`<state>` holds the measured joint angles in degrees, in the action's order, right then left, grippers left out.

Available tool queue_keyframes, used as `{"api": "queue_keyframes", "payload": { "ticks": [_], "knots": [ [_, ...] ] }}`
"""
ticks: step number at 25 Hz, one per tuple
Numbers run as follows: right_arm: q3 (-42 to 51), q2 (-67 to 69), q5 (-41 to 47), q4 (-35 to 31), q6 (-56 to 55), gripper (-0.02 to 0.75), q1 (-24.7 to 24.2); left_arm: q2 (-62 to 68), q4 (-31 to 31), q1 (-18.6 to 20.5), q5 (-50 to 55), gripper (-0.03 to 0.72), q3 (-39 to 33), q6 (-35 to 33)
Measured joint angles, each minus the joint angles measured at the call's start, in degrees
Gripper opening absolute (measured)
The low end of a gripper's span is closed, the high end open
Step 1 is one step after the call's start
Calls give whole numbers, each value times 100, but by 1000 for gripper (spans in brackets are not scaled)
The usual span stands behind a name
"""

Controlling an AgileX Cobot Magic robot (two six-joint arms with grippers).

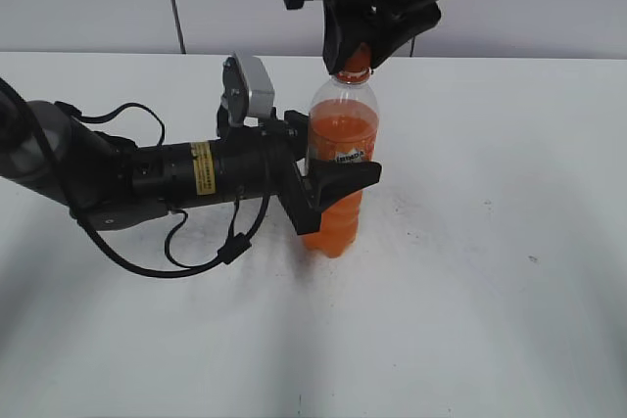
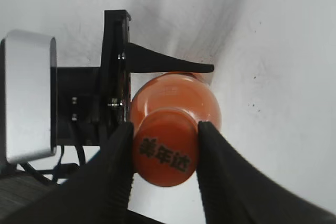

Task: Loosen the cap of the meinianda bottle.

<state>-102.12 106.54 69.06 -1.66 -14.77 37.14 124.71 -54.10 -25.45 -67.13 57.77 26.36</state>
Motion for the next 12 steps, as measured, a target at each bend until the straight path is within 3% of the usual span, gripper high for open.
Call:
{"api": "queue_keyframes", "payload": {
  "ticks": [7,12],
  "knots": [
    [0,0,23,-359,4000,274,0,0,-87,0,-36,421,0,-25],
    [-1,0,23,-423,5751,274,0,0,-105,0,-51,421,0,-43]
  ]
}}
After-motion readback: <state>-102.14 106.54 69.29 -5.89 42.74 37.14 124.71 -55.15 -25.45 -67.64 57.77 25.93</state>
